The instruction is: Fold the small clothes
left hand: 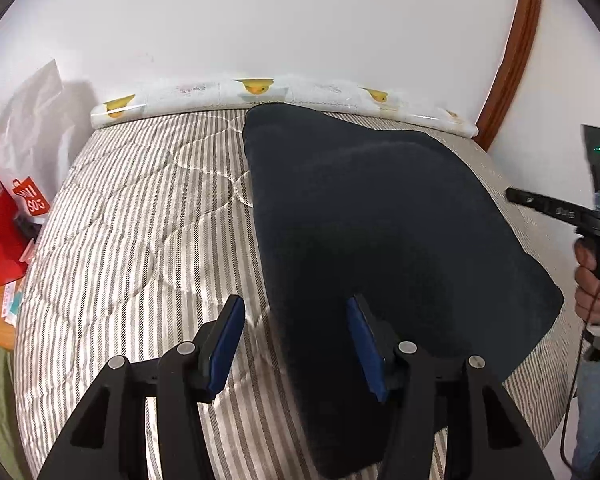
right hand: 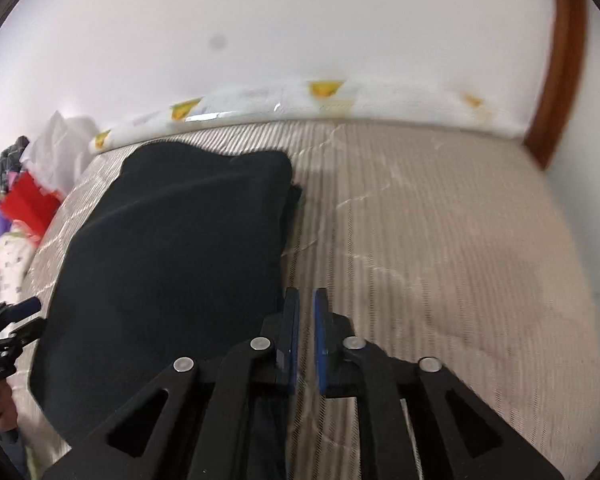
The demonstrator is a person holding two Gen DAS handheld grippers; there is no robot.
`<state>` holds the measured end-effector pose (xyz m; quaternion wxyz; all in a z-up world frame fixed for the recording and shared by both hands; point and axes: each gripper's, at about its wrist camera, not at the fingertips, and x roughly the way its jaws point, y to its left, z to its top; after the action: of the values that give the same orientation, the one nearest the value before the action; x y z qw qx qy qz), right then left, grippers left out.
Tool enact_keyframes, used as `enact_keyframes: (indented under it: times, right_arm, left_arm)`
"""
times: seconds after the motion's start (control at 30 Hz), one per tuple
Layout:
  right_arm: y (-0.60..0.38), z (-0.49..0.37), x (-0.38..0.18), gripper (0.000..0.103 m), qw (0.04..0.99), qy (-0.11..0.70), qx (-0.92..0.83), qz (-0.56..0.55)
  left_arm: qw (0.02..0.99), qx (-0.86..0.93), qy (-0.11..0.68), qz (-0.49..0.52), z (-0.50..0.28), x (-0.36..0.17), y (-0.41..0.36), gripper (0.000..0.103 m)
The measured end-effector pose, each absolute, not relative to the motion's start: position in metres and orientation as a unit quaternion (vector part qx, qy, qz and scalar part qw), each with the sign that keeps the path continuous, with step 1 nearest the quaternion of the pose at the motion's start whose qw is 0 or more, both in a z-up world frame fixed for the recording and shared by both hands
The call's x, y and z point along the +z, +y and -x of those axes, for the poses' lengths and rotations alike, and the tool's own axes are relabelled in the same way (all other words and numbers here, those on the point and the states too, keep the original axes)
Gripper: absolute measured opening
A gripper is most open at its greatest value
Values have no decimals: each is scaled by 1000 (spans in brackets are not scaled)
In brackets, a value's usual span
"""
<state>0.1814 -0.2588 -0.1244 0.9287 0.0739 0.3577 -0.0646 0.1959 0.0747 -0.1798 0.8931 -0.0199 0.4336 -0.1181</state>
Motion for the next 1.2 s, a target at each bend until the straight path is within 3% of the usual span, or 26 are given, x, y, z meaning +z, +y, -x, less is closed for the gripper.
enact_keyframes:
  times: [0.2, 0.33, 0.47, 0.67, 0.87, 1.07, 1.2]
  right_arm:
    - [-210, -138, -120, 15, 950, 304, -53, -43]
    - [-190, -125, -148, 17, 941, 328, -78, 1]
    - [-202, -113, -167, 19, 922, 357, -146, -31]
    - [-189, -83, -149, 29, 924, 335, -168, -79]
    - [-170, -54, -138, 50, 931, 322, -146, -90]
    - [-161, -27, -120, 52, 932, 314, -156, -92]
    - [-152, -2, -102, 53, 937, 297, -163, -84]
  left_arm:
    - [899, -102, 426, 25, -180, -180, 74, 51]
    - [901, -93, 424, 29, -168, -177, 74, 52]
    - [902, -87, 423, 28, -156, -172, 75, 54]
    - [907, -89, 411, 30, -130, -157, 73, 60]
    - [915, -85, 393, 41, -105, -140, 76, 66]
    - [922, -81, 376, 36, -75, -119, 72, 70]
    - [925, -80, 370, 27, -51, -104, 68, 81]
